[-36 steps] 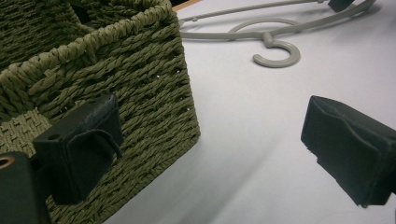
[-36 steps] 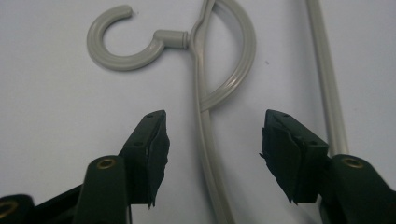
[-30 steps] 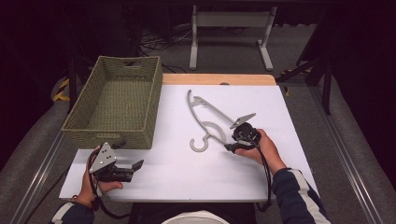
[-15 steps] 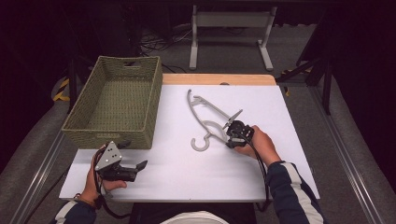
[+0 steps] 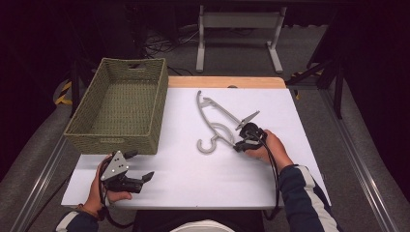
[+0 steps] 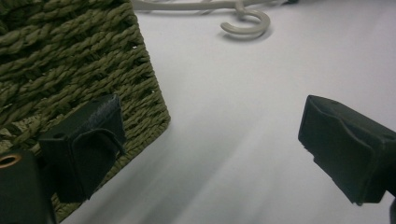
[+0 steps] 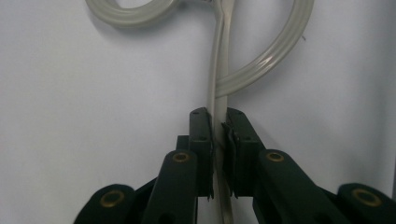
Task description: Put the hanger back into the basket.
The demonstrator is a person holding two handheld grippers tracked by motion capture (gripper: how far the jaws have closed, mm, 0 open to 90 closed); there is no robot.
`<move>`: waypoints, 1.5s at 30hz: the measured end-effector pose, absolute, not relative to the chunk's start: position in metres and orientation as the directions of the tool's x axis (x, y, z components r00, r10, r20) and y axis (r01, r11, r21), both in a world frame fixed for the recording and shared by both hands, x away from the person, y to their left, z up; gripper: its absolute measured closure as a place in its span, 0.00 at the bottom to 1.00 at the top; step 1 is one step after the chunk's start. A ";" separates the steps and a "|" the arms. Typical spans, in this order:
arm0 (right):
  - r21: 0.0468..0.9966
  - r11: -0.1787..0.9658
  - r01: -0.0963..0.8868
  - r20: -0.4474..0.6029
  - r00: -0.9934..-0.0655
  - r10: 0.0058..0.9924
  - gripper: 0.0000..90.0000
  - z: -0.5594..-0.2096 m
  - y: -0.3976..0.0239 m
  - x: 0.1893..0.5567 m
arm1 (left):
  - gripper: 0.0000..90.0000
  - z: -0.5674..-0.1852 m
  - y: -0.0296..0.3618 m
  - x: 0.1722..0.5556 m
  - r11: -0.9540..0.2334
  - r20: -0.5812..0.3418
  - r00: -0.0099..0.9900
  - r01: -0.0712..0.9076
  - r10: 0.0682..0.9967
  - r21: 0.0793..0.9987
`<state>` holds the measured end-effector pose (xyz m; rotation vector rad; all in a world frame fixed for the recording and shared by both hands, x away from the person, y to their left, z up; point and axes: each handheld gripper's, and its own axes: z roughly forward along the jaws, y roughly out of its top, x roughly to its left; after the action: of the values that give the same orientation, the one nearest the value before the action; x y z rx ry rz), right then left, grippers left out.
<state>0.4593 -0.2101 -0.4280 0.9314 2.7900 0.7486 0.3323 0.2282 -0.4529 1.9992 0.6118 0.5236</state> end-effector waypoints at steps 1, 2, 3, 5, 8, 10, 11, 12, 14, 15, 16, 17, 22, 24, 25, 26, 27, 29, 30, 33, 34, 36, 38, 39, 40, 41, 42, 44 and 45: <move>0.496 0.681 0.539 0.060 -0.804 0.592 0.92 -0.427 -0.211 0.460 | 0.09 -0.453 0.228 0.332 -0.428 0.113 0.785 0.205 0.609 0.880; 0.512 0.667 0.542 0.068 -0.799 0.597 0.92 -0.426 -0.212 0.460 | 0.09 -0.453 0.227 0.331 -0.427 0.112 0.786 0.205 0.608 0.881; 0.530 0.648 0.547 0.083 -0.794 0.603 0.92 -0.425 -0.214 0.461 | 0.09 -0.453 0.227 0.331 -0.428 0.112 0.787 0.205 0.606 0.880; 0.560 0.616 0.554 0.107 -0.785 0.610 0.92 -0.424 -0.216 0.462 | 0.09 -0.454 0.227 0.331 -0.429 0.109 0.790 0.207 0.604 0.879; 0.627 0.530 0.570 0.164 -0.762 0.626 0.92 -0.422 -0.220 0.462 | 0.10 -0.454 0.227 0.330 -0.433 0.113 0.790 0.204 0.602 0.878; 0.645 0.514 0.565 0.173 -0.764 0.622 0.92 -0.420 -0.221 0.462 | 0.10 -0.453 0.226 0.330 -0.435 0.112 0.793 0.204 0.599 0.877; 0.683 0.469 0.560 0.201 -0.762 0.615 0.92 -0.418 -0.222 0.460 | 0.10 -0.453 0.225 0.329 -0.434 0.110 0.793 0.206 0.599 0.877; 0.699 0.447 0.558 0.217 -0.761 0.611 0.92 -0.416 -0.223 0.459 | 0.10 -0.453 0.224 0.328 -0.433 0.109 0.796 0.204 0.596 0.878; 0.743 0.397 0.539 0.235 -0.766 0.599 0.92 -0.412 -0.224 0.456 | 0.10 -0.451 0.221 0.327 -0.428 0.102 0.801 0.202 0.590 0.881; 0.764 0.366 0.531 0.250 -0.767 0.591 0.92 -0.410 -0.224 0.454 | 0.10 -0.451 0.219 0.327 -0.423 0.098 0.803 0.201 0.587 0.884; 0.764 0.366 0.531 0.250 -0.767 0.591 0.92 -0.410 -0.224 0.454 | 0.10 -0.451 0.219 0.327 -0.423 0.098 0.803 0.201 0.587 0.884; 0.802 0.320 0.505 0.258 -0.776 0.576 0.92 -0.405 -0.223 0.451 | 0.11 -0.449 0.215 0.329 -0.411 0.085 0.808 0.204 0.583 0.888; 0.849 0.257 0.462 0.250 -0.779 0.575 0.92 -0.398 -0.218 0.444 | 0.13 -0.445 0.201 0.330 -0.398 0.079 0.828 0.182 0.556 0.899; 0.868 0.233 0.438 0.242 -0.784 0.571 0.92 -0.395 -0.215 0.441 | 0.13 -0.444 0.194 0.331 -0.395 0.077 0.840 0.170 0.537 0.903; 0.880 0.217 0.422 0.236 -0.787 0.570 0.92 -0.392 -0.213 0.439 | 0.14 -0.443 0.190 0.332 -0.391 0.072 0.844 0.169 0.532 0.905; 0.887 0.204 0.415 0.238 -0.788 0.567 0.92 -0.391 -0.212 0.439 | 0.14 -0.441 0.182 0.334 -0.385 0.068 0.850 0.164 0.522 0.908; 0.895 0.195 0.402 0.234 -0.793 0.562 0.92 -0.389 -0.208 0.436 | 0.15 -0.441 0.182 0.334 -0.385 0.068 0.850 0.164 0.522 0.908; 0.902 0.184 0.391 0.237 -0.803 0.547 0.92 -0.387 -0.203 0.433 | 0.16 -0.437 0.164 0.341 -0.373 0.061 0.866 0.149 0.496 0.916; 0.903 0.183 0.388 0.236 -0.805 0.544 0.92 -0.387 -0.200 0.432 | 0.17 -0.436 0.157 0.343 -0.363 0.062 0.868 0.140 0.492 0.921; 0.912 0.173 0.372 0.234 -0.816 0.528 0.92 -0.386 -0.193 0.428 | 0.18 -0.431 0.136 0.353 -0.335 0.049 0.879 0.129 0.475 0.934; 0.916 0.168 0.364 0.229 -0.819 0.526 0.92 -0.385 -0.191 0.427 | 0.19 -0.430 0.127 0.357 -0.311 0.032 0.881 0.133 0.472 0.941; 0.925 0.153 0.349 0.227 -0.826 0.516 0.92 -0.384 -0.187 0.423 | 0.19 -0.430 0.115 0.365 -0.292 0.015 0.887 0.137 0.462 0.947; 0.929 0.137 0.343 0.230 -0.828 0.511 0.92 -0.383 -0.184 0.421 | 0.20 -0.430 0.102 0.372 -0.269 -0.006 0.893 0.141 0.450 0.953; 0.929 0.137 0.343 0.230 -0.828 0.511 0.92 -0.383 -0.184 0.421 | 0.20 -0.430 0.102 0.372 -0.269 -0.006 0.893 0.141 0.450 0.953; 0.931 0.131 0.341 0.232 -0.828 0.510 0.92 -0.384 -0.183 0.420 | 0.20 -0.431 0.094 0.376 -0.254 -0.018 0.895 0.145 0.445 0.956; 0.936 0.123 0.330 0.225 -0.829 0.512 0.92 -0.384 -0.180 0.418 | 0.22 -0.433 0.082 0.383 -0.221 -0.062 0.900 0.172 0.431 0.960; 0.937 0.116 0.330 0.228 -0.829 0.511 0.92 -0.385 -0.179 0.417 | 0.22 -0.434 0.076 0.385 -0.204 -0.087 0.902 0.188 0.422 0.961; 0.939 0.101 0.329 0.234 -0.826 0.512 0.92 -0.386 -0.177 0.416 | 0.24 -0.436 0.067 0.390 -0.184 -0.102 0.902 0.195 0.419 0.963; 0.940 0.090 0.330 0.240 -0.825 0.512 0.92 -0.386 -0.177 0.415 | 0.24 -0.436 0.062 0.391 -0.179 -0.115 0.902 0.205 0.416 0.962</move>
<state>0.4152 -0.1766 -0.3864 0.8600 2.2041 1.8319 0.3910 0.0622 -0.4365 1.7636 0.4705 0.2003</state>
